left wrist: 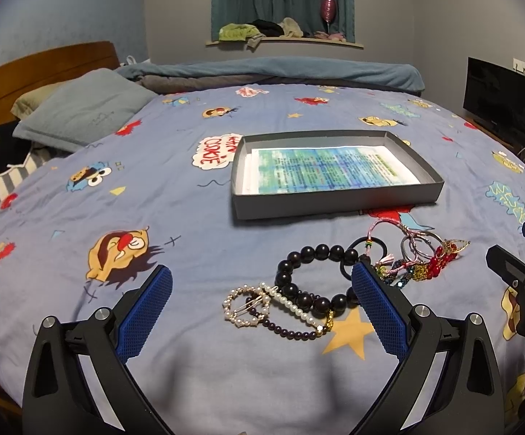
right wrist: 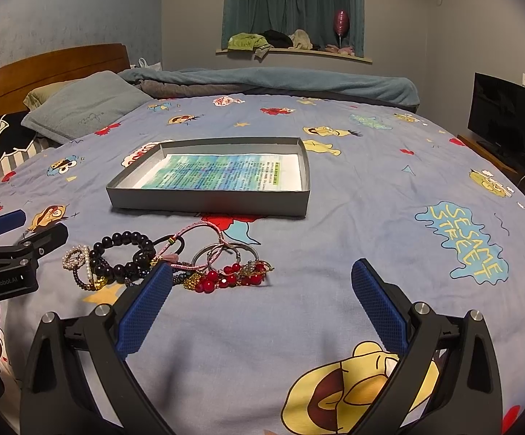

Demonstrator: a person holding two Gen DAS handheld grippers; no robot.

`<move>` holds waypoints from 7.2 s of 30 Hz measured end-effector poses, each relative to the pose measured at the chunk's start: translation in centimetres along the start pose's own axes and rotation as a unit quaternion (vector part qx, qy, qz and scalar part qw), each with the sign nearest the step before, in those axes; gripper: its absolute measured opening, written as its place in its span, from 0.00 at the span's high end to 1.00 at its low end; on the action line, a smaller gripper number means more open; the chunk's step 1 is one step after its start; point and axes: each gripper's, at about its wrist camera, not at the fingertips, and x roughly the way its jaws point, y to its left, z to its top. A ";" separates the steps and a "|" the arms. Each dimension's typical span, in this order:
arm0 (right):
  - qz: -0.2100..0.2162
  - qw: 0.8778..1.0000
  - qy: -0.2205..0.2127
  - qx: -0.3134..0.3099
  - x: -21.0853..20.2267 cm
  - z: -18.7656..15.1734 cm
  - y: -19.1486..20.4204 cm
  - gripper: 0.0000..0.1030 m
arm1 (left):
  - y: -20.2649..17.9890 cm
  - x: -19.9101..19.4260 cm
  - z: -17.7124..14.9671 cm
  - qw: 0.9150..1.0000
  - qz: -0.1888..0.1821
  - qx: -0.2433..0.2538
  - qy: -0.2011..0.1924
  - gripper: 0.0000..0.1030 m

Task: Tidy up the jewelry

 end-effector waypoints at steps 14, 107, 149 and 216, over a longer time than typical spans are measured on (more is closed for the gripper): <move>0.000 1.000 0.001 0.000 0.0 0.0 0.0 0.05 | 0.0 0.0 0.0 1.000 0.000 -0.001 0.002 0.05; 0.077 0.997 0.004 0.027 3.2 0.5 -1.3 0.99 | 5.6 4.3 -1.4 0.996 -0.069 0.005 0.064 0.95; 0.121 0.992 0.009 -0.029 18.5 19.2 -0.9 0.99 | -0.5 21.2 17.6 0.991 -0.070 0.089 0.071 0.95; 0.076 0.995 0.068 0.003 3.0 12.2 -3.4 0.06 | 2.9 1.9 12.1 0.996 -0.075 0.021 0.033 0.09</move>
